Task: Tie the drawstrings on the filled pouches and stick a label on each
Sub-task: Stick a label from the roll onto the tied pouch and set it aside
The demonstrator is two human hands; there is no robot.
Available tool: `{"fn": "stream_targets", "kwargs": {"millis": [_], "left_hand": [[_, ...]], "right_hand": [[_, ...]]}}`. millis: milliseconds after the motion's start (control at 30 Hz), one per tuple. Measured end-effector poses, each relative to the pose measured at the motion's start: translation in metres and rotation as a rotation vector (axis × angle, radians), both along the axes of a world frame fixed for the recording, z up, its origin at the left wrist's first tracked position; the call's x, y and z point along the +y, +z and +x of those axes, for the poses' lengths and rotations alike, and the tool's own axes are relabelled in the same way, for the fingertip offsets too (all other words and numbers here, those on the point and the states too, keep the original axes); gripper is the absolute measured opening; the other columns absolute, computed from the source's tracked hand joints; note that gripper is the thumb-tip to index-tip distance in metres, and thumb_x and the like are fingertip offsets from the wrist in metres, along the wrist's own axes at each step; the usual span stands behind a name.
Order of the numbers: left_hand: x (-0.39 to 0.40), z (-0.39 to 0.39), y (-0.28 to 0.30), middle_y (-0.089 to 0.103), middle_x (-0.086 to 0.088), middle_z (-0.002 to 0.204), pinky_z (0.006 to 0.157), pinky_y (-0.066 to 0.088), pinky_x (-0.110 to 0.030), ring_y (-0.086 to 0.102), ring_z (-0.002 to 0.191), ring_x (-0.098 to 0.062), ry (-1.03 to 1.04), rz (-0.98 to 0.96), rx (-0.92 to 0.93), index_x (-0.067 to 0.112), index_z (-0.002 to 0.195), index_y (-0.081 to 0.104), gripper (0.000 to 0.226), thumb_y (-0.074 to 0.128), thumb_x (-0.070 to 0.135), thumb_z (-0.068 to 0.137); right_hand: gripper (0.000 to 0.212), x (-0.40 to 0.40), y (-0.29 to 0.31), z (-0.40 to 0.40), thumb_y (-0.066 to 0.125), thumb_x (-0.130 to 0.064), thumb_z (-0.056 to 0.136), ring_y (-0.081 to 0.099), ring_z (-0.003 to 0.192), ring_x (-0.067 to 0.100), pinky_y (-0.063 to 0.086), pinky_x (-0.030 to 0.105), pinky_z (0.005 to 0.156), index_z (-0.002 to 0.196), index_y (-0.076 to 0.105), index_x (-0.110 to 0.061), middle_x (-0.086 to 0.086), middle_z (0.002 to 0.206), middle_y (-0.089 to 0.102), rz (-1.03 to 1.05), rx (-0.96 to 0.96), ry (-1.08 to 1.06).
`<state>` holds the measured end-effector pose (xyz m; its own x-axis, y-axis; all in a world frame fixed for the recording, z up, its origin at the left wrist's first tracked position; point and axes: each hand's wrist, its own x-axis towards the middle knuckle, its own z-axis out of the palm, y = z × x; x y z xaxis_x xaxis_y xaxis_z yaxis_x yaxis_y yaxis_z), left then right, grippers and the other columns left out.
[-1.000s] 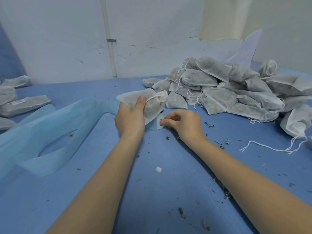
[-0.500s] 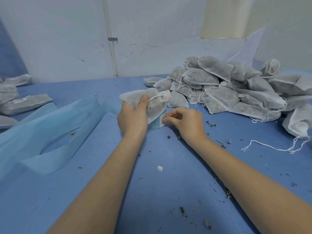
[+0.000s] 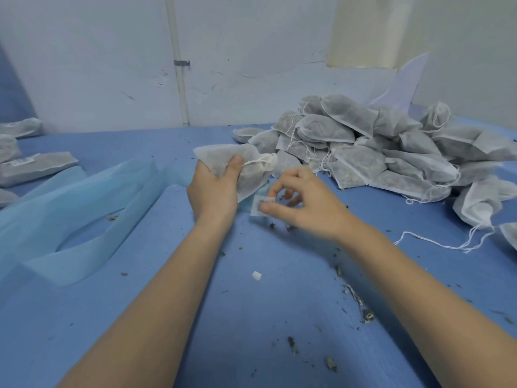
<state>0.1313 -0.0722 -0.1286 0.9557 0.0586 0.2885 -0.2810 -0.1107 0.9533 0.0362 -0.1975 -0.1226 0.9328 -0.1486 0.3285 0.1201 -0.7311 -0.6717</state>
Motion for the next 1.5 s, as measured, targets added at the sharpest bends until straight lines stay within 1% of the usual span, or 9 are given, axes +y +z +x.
{"fn": "stream_targets", "kwargs": {"millis": [233,367,567,733,900,1033,1167,1333,1500], "left_hand": [[-0.004,-0.018,0.01,0.063,0.021,0.085,0.069,0.045,-0.008,0.058,0.081,0.007,-0.219,0.013,-0.137,0.029,0.096,0.06,0.021,0.072,0.033,0.08],[-0.008,-0.023,0.012,0.068,0.007,0.093,0.077,0.049,-0.024,0.063,0.09,-0.012,-0.31,-0.009,-0.106,0.018,0.099,0.064,0.022,0.072,0.027,0.081],[-0.012,-0.029,0.015,0.07,0.008,0.088,0.071,0.048,-0.015,0.065,0.082,-0.004,-0.504,-0.2,-0.004,0.016,0.099,0.066,0.01,0.059,0.018,0.091],[-0.009,-0.031,0.013,0.072,0.004,0.095,0.078,0.052,-0.019,0.068,0.09,-0.008,-0.625,-0.158,-0.044,0.014,0.104,0.065,0.026,0.073,0.014,0.08],[-0.011,-0.032,0.013,0.072,0.005,0.089,0.074,0.052,-0.018,0.068,0.083,-0.007,-0.664,-0.121,-0.073,0.018,0.095,0.064,0.035,0.073,-0.007,0.072],[-0.014,-0.034,0.015,0.071,0.001,0.092,0.074,0.052,-0.018,0.069,0.085,-0.009,-0.717,-0.128,-0.084,0.014,0.098,0.063,0.036,0.071,-0.01,0.071],[-0.02,-0.039,0.016,0.072,0.001,0.083,0.072,0.055,-0.026,0.069,0.08,-0.012,-0.638,-0.163,-0.015,0.014,0.09,0.068,0.023,0.072,0.001,0.072],[-0.023,-0.031,0.018,0.071,0.004,0.079,0.068,0.051,-0.027,0.067,0.077,-0.014,-0.365,-0.309,0.125,0.022,0.079,0.07,0.01,0.07,0.032,0.08],[-0.024,-0.033,0.018,0.069,0.006,0.074,0.07,0.052,-0.031,0.066,0.078,-0.018,-0.211,-0.338,0.139,0.024,0.071,0.066,0.011,0.069,0.028,0.08]], "right_hand": [[0.015,-0.003,0.03,-0.001,0.076,-0.025,0.08,0.038,0.104,0.01,0.03,0.011,0.086,0.085,0.062,-0.021,-0.005,0.101,0.037,-0.08,-0.254,-0.065],[0.015,-0.008,0.032,0.0,0.075,-0.023,0.081,0.038,0.105,0.013,0.027,0.007,0.086,0.088,0.064,-0.016,-0.003,0.103,0.038,-0.105,-0.268,-0.113],[0.019,-0.013,0.033,0.0,0.077,-0.022,0.079,0.045,0.097,0.004,0.03,0.0,0.08,0.085,0.058,-0.022,0.0,0.111,0.047,-0.018,-0.283,-0.11],[0.047,-0.018,0.031,-0.005,0.077,-0.027,0.079,0.056,0.093,-0.004,0.046,0.012,0.071,0.113,0.047,-0.04,-0.011,0.11,0.059,0.18,-0.234,-0.09],[0.014,-0.019,0.027,-0.004,0.071,-0.032,0.084,0.064,0.092,0.002,0.049,0.02,0.08,0.097,0.066,-0.032,-0.013,0.093,0.069,0.432,-0.237,-0.073],[0.007,-0.016,0.021,0.0,0.077,-0.028,0.079,0.063,0.074,-0.002,0.05,0.018,0.071,0.08,0.07,-0.028,-0.016,0.073,0.069,0.445,-0.369,-0.2],[0.003,-0.016,0.019,-0.001,0.072,-0.031,0.084,0.061,0.076,-0.01,0.046,0.014,0.073,0.086,0.07,-0.031,-0.024,0.075,0.068,0.386,-0.405,-0.241],[0.062,-0.008,0.014,-0.006,0.075,-0.021,0.082,0.061,0.076,-0.011,0.048,0.01,0.062,0.131,0.039,-0.032,-0.008,0.104,0.053,0.577,-0.27,-0.08],[0.05,0.005,0.013,0.0,0.077,-0.014,0.078,0.062,0.076,0.011,0.05,0.019,0.057,0.102,0.036,-0.031,0.001,0.102,0.055,0.787,-0.221,-0.14]]}}
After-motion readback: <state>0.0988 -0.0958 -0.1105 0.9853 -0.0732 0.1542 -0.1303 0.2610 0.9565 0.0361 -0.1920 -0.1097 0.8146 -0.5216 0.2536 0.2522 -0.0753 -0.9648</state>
